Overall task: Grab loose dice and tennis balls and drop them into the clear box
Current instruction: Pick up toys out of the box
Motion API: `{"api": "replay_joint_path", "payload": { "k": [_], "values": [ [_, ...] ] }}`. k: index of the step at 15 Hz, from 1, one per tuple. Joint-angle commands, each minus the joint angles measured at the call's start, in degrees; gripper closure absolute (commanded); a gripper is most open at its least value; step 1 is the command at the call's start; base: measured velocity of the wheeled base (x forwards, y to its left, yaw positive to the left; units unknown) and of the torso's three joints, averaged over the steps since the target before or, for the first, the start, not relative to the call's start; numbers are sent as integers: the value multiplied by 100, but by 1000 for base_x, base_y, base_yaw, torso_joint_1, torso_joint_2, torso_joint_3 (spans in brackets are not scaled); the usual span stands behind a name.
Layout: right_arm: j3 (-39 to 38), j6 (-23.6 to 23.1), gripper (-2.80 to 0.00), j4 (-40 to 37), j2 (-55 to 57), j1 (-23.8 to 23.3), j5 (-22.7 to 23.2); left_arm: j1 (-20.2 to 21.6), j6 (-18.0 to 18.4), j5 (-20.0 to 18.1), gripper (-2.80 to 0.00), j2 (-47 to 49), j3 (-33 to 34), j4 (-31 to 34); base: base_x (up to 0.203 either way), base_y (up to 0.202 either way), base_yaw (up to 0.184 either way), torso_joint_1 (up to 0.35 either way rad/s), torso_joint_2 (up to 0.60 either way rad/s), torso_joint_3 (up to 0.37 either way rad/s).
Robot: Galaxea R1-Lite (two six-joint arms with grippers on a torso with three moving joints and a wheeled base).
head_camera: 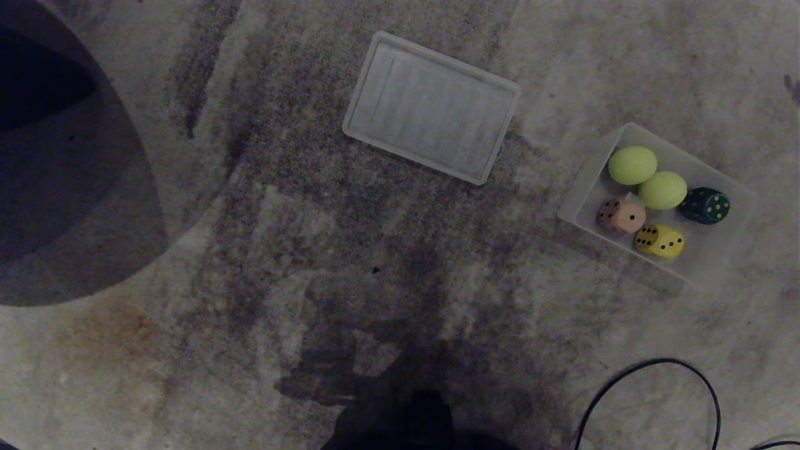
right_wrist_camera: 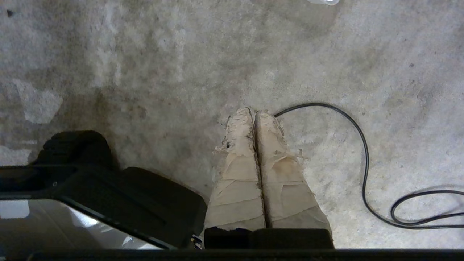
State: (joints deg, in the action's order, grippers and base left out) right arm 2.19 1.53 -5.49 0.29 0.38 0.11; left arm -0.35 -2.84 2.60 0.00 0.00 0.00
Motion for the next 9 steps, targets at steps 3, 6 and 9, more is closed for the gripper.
{"api": "replay_joint_path", "payload": {
  "k": [3,6,9],
  "values": [
    [0,32,0,-14,-29,-3,-11,0,-6,3,0,9,9,0,0,0,0,0,0,0],
    [-2,32,0,-14,-29,-3,-11,0,73,-14,0,9,9,9,0,0,0,0,0,0],
    [-8,32,0,-14,-29,-3,-11,0,64,-14,0,9,9,0,0,0,0,0,0,0]
  ]
}}
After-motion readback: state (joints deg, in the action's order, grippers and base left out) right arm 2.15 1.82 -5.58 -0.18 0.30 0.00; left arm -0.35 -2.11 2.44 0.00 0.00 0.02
